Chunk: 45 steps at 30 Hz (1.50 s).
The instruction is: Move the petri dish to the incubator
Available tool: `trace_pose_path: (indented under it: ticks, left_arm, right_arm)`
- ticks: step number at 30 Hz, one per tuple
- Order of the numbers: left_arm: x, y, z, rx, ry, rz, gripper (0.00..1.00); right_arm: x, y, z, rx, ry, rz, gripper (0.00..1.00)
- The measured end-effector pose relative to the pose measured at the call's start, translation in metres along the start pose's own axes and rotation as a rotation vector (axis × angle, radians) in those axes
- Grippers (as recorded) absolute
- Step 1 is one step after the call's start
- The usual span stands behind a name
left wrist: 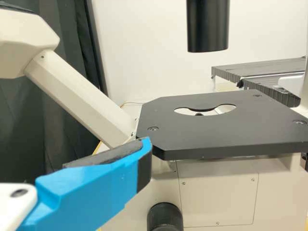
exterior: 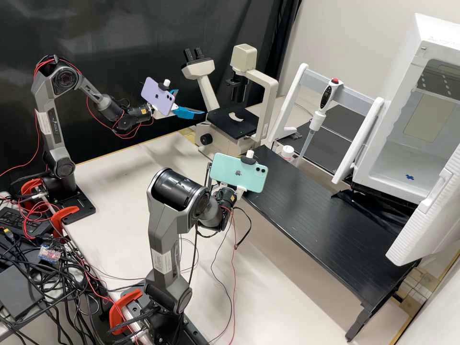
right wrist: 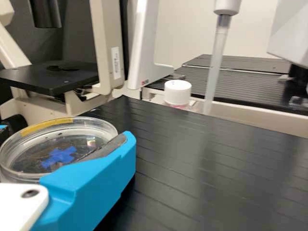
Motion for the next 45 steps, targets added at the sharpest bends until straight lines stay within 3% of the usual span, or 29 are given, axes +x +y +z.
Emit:
trace_pose_path:
  ticks: [9, 14, 17, 21, 27, 35, 45]
  left_arm:
    - [0.0, 0.0, 0.0, 0.0, 0.0, 0.0, 1.0]
    - [0.0, 0.0, 0.0, 0.0, 0.0, 0.0, 1.0]
    - [0.0, 0.0, 0.0, 0.0, 0.0, 0.0, 1.0]
    - [0.0, 0.0, 0.0, 0.0, 0.0, 0.0, 1.0]
    - [0.0, 0.0, 0.0, 0.0, 0.0, 0.0, 1.0]
    - [0.0, 0.0, 0.0, 0.0, 0.0, 0.0, 1.0]
    - [0.0, 0.0, 0.0, 0.0, 0.0, 0.0, 1.0]
  right_arm:
    - [-0.013, 0.043, 0.017, -0.005, -0.083, 0.162, 0.0]
    - [-0.017, 0.068, 0.03, 0.024, -0.125, 0.259, 0.0]
    - [-0.015, 0.09, 0.041, 0.01, -0.141, 0.301, 0.0]
    - [-0.011, 0.125, 0.063, 0.045, -0.197, 0.4, 0.0]
    - [-0.004, 0.17, 0.092, 0.089, -0.279, 0.485, 0.0]
    - [0.008, 0.219, 0.122, 0.132, -0.37, 0.545, 0.0]
    - [0.03, 0.259, 0.138, 0.195, -0.437, 0.593, 0.0]
